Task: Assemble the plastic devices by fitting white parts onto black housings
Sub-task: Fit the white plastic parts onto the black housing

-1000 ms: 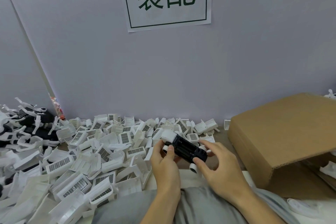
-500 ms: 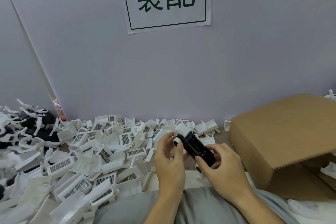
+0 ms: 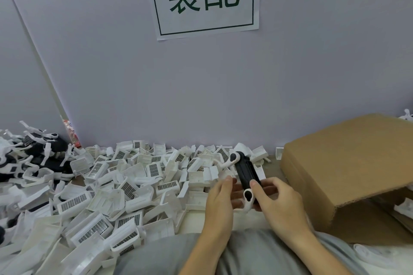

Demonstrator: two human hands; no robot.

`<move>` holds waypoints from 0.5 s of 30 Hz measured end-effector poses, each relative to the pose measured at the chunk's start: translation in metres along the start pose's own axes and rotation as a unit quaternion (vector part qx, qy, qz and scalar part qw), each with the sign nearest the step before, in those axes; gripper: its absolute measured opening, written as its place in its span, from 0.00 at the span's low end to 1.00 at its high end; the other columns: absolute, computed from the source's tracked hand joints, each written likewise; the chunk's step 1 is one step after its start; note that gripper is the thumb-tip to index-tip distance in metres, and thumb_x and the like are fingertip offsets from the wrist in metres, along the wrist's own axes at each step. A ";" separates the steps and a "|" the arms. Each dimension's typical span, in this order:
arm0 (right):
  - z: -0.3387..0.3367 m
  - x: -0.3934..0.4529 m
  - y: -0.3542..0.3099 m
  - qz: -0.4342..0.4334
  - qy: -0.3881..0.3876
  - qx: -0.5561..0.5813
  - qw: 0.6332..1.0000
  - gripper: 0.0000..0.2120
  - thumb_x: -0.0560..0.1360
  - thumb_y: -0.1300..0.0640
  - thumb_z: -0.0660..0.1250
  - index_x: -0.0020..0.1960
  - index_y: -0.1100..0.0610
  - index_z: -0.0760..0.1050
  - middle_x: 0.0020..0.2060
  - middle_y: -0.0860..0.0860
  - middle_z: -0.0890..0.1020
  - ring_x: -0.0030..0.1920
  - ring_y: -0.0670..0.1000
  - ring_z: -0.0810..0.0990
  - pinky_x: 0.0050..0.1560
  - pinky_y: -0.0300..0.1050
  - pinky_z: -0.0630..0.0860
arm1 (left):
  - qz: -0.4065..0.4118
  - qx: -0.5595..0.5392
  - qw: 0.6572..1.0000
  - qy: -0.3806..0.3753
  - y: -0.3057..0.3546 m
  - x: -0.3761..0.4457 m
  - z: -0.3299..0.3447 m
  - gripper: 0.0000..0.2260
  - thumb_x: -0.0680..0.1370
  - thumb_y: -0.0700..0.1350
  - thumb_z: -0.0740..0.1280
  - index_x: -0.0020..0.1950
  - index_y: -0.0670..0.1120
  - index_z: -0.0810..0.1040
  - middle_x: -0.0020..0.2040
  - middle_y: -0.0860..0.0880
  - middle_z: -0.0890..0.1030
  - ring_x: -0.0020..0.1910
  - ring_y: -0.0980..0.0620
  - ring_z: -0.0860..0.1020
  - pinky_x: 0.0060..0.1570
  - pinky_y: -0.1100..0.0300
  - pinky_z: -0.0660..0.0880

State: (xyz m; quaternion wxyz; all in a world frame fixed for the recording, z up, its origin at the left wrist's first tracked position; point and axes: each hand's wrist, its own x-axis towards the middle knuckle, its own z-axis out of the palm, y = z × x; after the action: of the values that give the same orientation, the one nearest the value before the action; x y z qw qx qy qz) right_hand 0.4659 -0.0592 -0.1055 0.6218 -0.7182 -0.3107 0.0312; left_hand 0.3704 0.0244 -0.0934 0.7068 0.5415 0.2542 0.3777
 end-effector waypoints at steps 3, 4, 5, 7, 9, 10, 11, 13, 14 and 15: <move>0.001 -0.006 -0.005 -0.035 -0.056 0.010 0.998 0.06 0.75 0.51 0.73 0.41 0.51 0.80 0.32 0.46 0.85 0.32 0.47 0.84 0.39 0.51 0.82 | -0.054 0.000 0.998 -0.043 0.001 0.000 -0.003 0.19 0.85 0.53 0.58 0.52 0.45 0.85 0.47 0.45 0.87 0.41 0.52 0.85 0.35 0.64 0.77; 0.001 -0.007 -0.006 -0.050 -0.067 0.007 0.996 0.05 0.75 0.51 0.73 0.41 0.50 0.80 0.32 0.47 0.85 0.31 0.47 0.83 0.38 0.49 0.82 | -0.066 -0.003 0.997 -0.046 0.001 0.000 -0.004 0.20 0.84 0.54 0.58 0.53 0.44 0.85 0.46 0.44 0.87 0.39 0.53 0.84 0.33 0.65 0.76; 0.000 -0.008 -0.007 -0.062 -0.074 0.004 0.995 0.05 0.75 0.51 0.73 0.41 0.49 0.80 0.33 0.46 0.85 0.31 0.47 0.83 0.36 0.48 0.81 | -0.074 -0.007 0.996 -0.045 0.002 0.000 -0.005 0.21 0.84 0.55 0.58 0.54 0.43 0.85 0.45 0.44 0.87 0.37 0.54 0.84 0.31 0.66 0.75; -0.001 -0.009 -0.008 -0.083 -0.083 0.000 0.993 0.05 0.75 0.51 0.72 0.42 0.48 0.79 0.34 0.46 0.84 0.31 0.48 0.82 0.35 0.46 0.80 | -0.072 -0.005 0.997 -0.039 0.003 0.000 -0.007 0.21 0.83 0.57 0.60 0.53 0.43 0.85 0.43 0.46 0.86 0.32 0.55 0.82 0.29 0.66 0.74; -0.002 -0.009 -0.009 -0.104 -0.095 -0.002 0.990 0.05 0.77 0.53 0.71 0.42 0.48 0.79 0.36 0.46 0.84 0.32 0.48 0.82 0.35 0.44 0.79 | -0.060 0.002 0.998 -0.018 0.003 0.000 -0.007 0.20 0.82 0.58 0.62 0.51 0.44 0.85 0.42 0.46 0.85 0.34 0.54 0.81 0.30 0.65 0.73; -0.003 -0.010 -0.010 -0.111 -0.098 0.003 0.989 0.05 0.78 0.55 0.69 0.43 0.49 0.79 0.36 0.47 0.84 0.32 0.48 0.81 0.34 0.41 0.77 | -0.057 0.005 0.998 -0.004 0.003 0.000 -0.007 0.21 0.82 0.59 0.61 0.51 0.43 0.85 0.42 0.45 0.85 0.36 0.52 0.82 0.30 0.64 0.73; -0.003 -0.011 -0.010 -0.112 -0.100 0.009 0.989 0.07 0.80 0.57 0.67 0.44 0.50 0.79 0.35 0.48 0.83 0.33 0.47 0.81 0.34 0.38 0.75 | -0.060 0.005 0.998 0.009 0.003 0.000 -0.007 0.22 0.82 0.59 0.60 0.51 0.43 0.84 0.41 0.45 0.85 0.36 0.50 0.82 0.30 0.64 0.73; -0.004 -0.011 -0.009 -0.102 -0.091 0.014 0.991 0.10 0.82 0.58 0.62 0.46 0.52 0.80 0.35 0.49 0.83 0.35 0.46 0.81 0.37 0.35 0.74 | -0.072 -0.010 0.997 0.029 0.004 0.001 -0.007 0.23 0.84 0.58 0.57 0.51 0.42 0.84 0.34 0.44 0.83 0.31 0.49 0.80 0.30 0.63 0.73; -0.004 -0.009 -0.007 -0.090 -0.076 0.009 0.993 0.11 0.82 0.58 0.61 0.47 0.52 0.80 0.36 0.49 0.84 0.38 0.45 0.81 0.39 0.36 0.75 | -0.076 -0.019 0.996 0.034 0.004 0.002 -0.007 0.24 0.84 0.57 0.56 0.50 0.41 0.83 0.30 0.44 0.81 0.28 0.49 0.78 0.33 0.61 0.73; -0.004 -0.007 -0.004 -0.074 -0.058 -0.002 0.996 0.10 0.82 0.58 0.61 0.48 0.51 0.80 0.37 0.48 0.84 0.42 0.45 0.82 0.41 0.36 0.75 | -0.079 -0.025 0.996 0.037 0.004 0.002 -0.007 0.24 0.85 0.57 0.55 0.49 0.41 0.83 0.26 0.44 0.79 0.27 0.48 0.76 0.36 0.57 0.72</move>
State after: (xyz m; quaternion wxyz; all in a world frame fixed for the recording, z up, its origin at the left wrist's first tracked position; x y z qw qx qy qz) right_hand 0.4604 -0.0660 -0.1031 0.6014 -0.6916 -0.3990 0.0260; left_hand 0.3652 0.0306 -0.0919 0.7376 0.4876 0.3129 0.3468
